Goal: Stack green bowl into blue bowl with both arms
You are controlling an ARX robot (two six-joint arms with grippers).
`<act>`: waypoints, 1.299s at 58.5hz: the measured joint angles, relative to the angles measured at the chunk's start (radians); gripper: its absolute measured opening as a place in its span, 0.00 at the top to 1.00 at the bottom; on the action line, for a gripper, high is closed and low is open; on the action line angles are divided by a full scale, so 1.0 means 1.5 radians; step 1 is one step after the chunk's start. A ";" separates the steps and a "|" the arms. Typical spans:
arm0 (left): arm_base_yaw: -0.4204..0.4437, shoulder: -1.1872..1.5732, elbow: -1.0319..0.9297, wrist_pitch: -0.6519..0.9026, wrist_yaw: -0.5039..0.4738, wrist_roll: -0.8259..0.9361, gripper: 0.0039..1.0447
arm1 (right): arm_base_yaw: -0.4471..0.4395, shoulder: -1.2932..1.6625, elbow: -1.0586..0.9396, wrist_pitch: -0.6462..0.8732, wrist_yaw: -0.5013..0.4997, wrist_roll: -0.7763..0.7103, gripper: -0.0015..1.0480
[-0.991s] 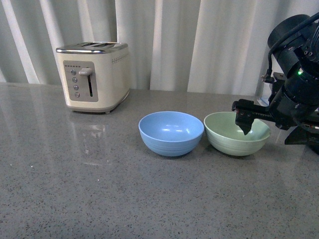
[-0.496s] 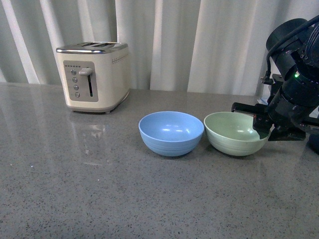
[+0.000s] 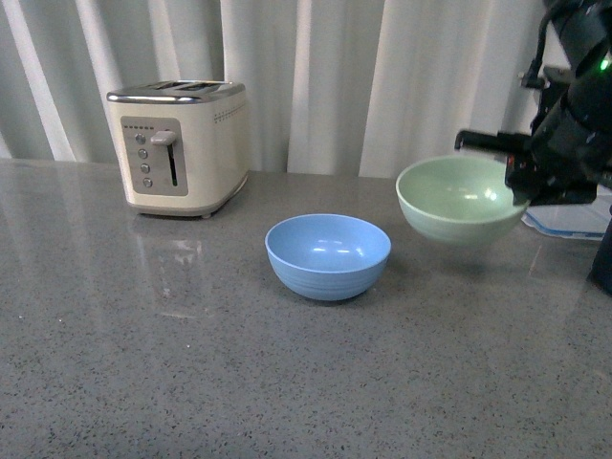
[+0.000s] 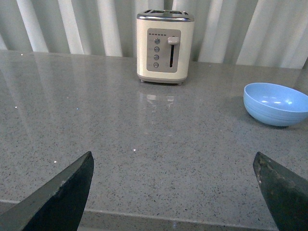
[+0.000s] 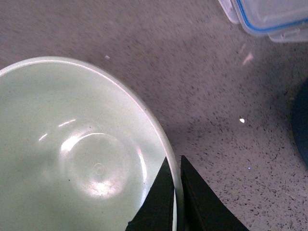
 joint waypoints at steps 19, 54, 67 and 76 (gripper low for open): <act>0.000 0.000 0.000 0.000 0.000 0.000 0.06 | 0.132 -0.024 0.052 0.042 -0.041 0.008 0.99; 0.000 0.000 0.000 0.000 0.000 0.000 0.06 | 0.158 0.080 0.041 0.045 0.004 -0.002 0.94; 0.000 0.000 0.000 0.000 0.000 0.000 0.06 | 0.154 0.046 -0.014 0.100 -0.031 0.002 0.55; 0.000 0.000 0.000 0.000 0.000 0.000 0.06 | 0.148 -0.105 -0.186 0.345 -0.090 -0.010 0.30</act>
